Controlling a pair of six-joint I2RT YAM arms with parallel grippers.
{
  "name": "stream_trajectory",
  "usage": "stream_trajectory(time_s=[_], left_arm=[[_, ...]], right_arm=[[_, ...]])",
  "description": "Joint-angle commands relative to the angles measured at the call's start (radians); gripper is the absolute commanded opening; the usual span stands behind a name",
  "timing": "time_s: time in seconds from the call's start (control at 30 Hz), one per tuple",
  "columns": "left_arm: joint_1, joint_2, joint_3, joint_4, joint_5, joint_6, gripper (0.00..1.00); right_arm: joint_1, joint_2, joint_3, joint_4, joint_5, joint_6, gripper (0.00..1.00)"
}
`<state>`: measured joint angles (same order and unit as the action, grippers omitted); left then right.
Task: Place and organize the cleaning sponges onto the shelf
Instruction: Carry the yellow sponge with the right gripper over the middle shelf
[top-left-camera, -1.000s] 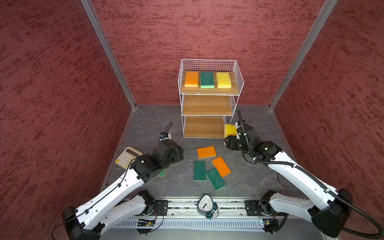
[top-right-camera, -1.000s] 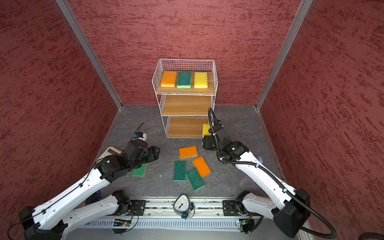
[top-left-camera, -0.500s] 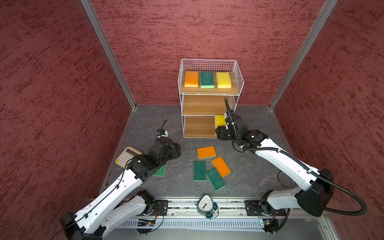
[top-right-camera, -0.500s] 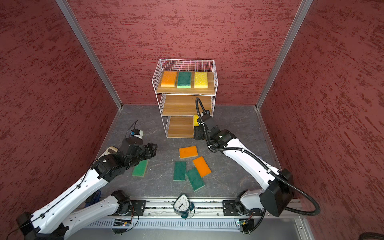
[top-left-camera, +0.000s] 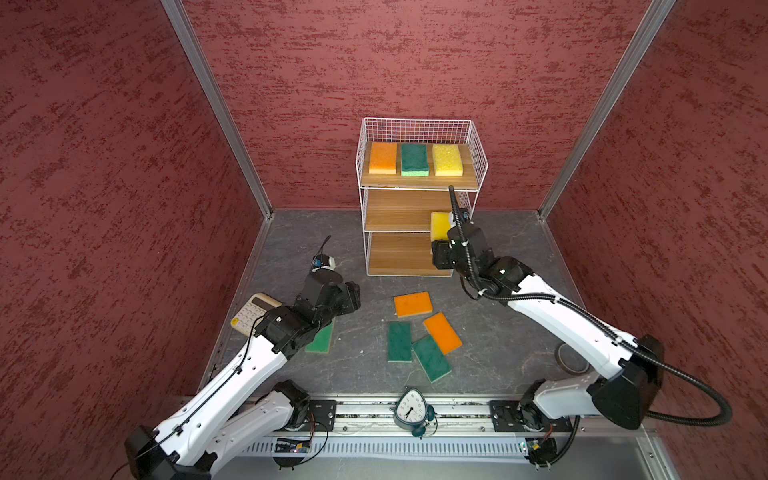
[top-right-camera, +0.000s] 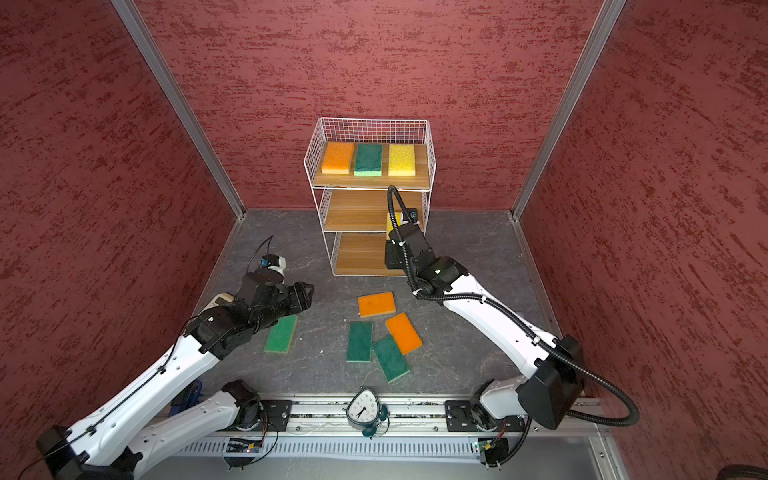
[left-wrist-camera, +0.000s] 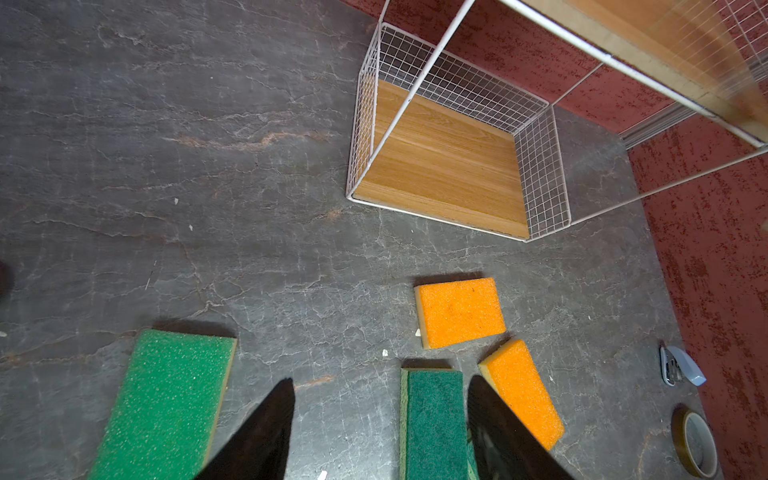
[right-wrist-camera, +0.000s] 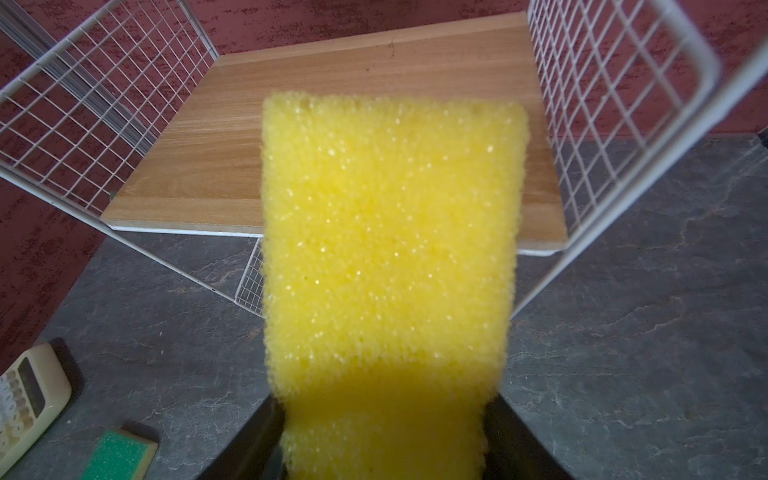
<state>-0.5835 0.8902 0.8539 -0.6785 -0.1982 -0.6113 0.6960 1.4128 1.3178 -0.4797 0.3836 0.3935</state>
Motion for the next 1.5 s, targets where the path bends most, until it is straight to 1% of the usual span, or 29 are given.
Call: stream_trajectory(time_s=[0.0,0.17,0.33,0.4,0.6,0.83,1.1,1.33,1.47], left_arm=[[0.009,0.012,-0.018,0.039,0.017,0.025,0.67],[0.015,0.026,-0.028,0.062,0.026,0.032,0.66],[0.026,0.035,-0.034,0.084,0.034,0.04,0.66],[0.03,0.039,-0.034,0.095,0.038,0.043,0.66],[0.035,0.051,-0.04,0.121,0.049,0.051,0.66],[0.038,0.08,-0.029,0.141,0.064,0.065,0.66],[0.042,0.101,-0.027,0.165,0.08,0.062,0.65],[0.042,0.102,-0.019,0.159,0.077,0.054,0.65],[0.044,0.105,-0.015,0.16,0.075,0.056,0.65]], right_arm=[[0.007,0.017,0.036,0.079,0.072,-0.042,0.61],[0.006,0.015,0.02,0.169,0.103,-0.066,0.61],[0.007,0.035,0.049,0.191,0.135,-0.102,0.61],[0.005,0.069,0.046,0.211,0.144,-0.113,0.61],[0.007,0.089,0.011,0.309,0.187,-0.131,0.61],[0.006,0.071,-0.025,0.408,0.229,-0.155,0.61],[0.005,0.114,-0.016,0.424,0.254,-0.186,0.62],[0.004,0.159,0.015,0.398,0.268,-0.193,0.64],[0.005,0.172,0.016,0.396,0.298,-0.196,0.64]])
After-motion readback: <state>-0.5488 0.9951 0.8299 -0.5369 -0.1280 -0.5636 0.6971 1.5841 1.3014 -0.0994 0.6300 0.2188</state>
